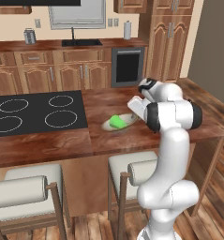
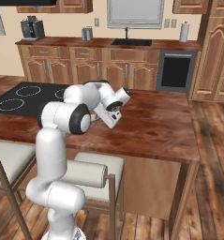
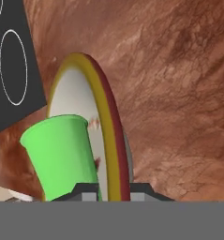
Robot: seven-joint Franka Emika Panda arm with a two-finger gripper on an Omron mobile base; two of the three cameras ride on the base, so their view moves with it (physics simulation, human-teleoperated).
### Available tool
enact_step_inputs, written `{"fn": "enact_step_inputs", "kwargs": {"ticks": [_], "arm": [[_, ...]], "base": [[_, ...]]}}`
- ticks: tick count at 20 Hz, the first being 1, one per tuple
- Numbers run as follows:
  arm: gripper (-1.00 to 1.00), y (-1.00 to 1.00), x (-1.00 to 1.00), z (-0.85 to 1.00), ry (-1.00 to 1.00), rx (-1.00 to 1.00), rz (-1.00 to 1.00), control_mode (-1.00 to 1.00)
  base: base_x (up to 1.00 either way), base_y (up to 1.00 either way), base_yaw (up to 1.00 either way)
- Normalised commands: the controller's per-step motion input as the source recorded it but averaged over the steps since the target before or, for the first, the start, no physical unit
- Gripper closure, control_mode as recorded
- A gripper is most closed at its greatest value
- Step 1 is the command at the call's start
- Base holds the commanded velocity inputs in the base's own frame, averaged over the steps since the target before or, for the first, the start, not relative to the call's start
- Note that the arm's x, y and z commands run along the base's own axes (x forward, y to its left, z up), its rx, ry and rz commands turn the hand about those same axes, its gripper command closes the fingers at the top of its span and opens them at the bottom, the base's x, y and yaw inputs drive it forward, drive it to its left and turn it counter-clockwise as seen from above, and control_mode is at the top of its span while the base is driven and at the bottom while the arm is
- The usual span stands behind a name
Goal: Place the cup inside the bowl on the dining table and move the bowl to any counter.
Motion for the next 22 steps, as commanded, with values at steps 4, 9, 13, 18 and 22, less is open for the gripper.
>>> {"fn": "enact_step_inputs", "kwargs": {"ticks": [4, 9, 13, 18, 22], "arm": [[1.0, -0.12, -0.33, 0.19, 0.02, 0.05, 0.0, -1.0], [1.0, -0.12, -0.32, 0.22, 0.0, 0.06, 0.0, -1.0], [1.0, -0.13, -0.28, 0.24, 0.0, 0.06, 0.0, -1.0], [1.0, -0.12, -0.23, 0.22, 0.0, 0.06, 0.0, -1.0], [1.0, -0.09, -0.22, 0.22, 0.0, 0.07, 0.0, -1.0]], "base": [[0.0, 0.0, 0.0], [0.0, 0.0, 0.0], [0.0, 0.0, 0.0], [0.0, 0.0, 0.0], [0.0, 0.0, 0.0]]}}
